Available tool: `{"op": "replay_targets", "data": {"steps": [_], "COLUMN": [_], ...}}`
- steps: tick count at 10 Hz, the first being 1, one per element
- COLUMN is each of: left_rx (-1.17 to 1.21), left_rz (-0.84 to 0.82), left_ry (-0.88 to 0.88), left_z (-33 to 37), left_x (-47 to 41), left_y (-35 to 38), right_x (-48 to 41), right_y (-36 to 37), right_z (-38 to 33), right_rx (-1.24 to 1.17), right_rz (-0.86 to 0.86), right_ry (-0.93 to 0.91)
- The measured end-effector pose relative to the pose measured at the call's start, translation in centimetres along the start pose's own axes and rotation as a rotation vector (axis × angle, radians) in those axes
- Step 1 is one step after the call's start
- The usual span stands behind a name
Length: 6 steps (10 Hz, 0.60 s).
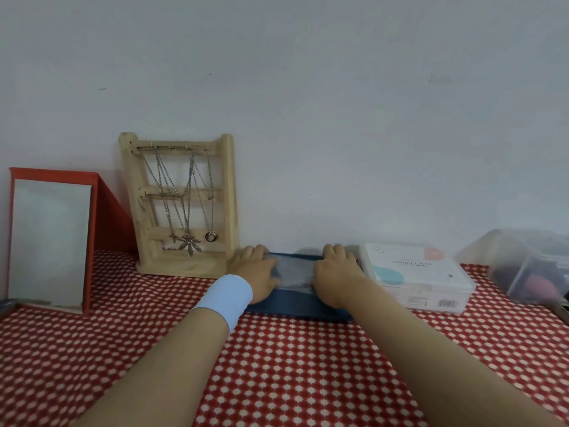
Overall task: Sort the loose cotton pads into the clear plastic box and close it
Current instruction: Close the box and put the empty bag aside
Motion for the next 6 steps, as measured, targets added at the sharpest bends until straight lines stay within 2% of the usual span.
{"op": "replay_targets", "data": {"steps": [2,3,5,6], "left_rx": [-0.013,-0.094,0.077,0.184], "left_rz": [-0.06,0.014,0.079,0.121], "left_ry": [-0.03,-0.064,-0.015,0.01], "left_z": [-0.4,-0.4,-0.8,-1.0], "left_x": [-0.5,-0.2,0.6,1.1], "left_y": [0.9,0.4,-0.6,-1.9], "right_x": [-1.0,-1.2,-0.7,0.1], "right_y": [1.7,1.6,1.0,-0.7], "right_z": [-1.2,-1.3,-1.0,-0.8], "right_rx": [-0.193,-0.215,-0.308,-0.418], "right_rz": [-0.101,-0.093,-0.067,0.025], "right_ry": [-0.13,-0.132,-0.138,-0.197]}}
Point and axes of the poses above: each hand's wrist, its own x-axis away from the middle knuckle, its own y-axis out of the palm, z = x × y, the point moved 10 cm from there along -x, towards the middle knuckle, and after that the axes turned 15 degrees about -z, right-handed, at the moved point
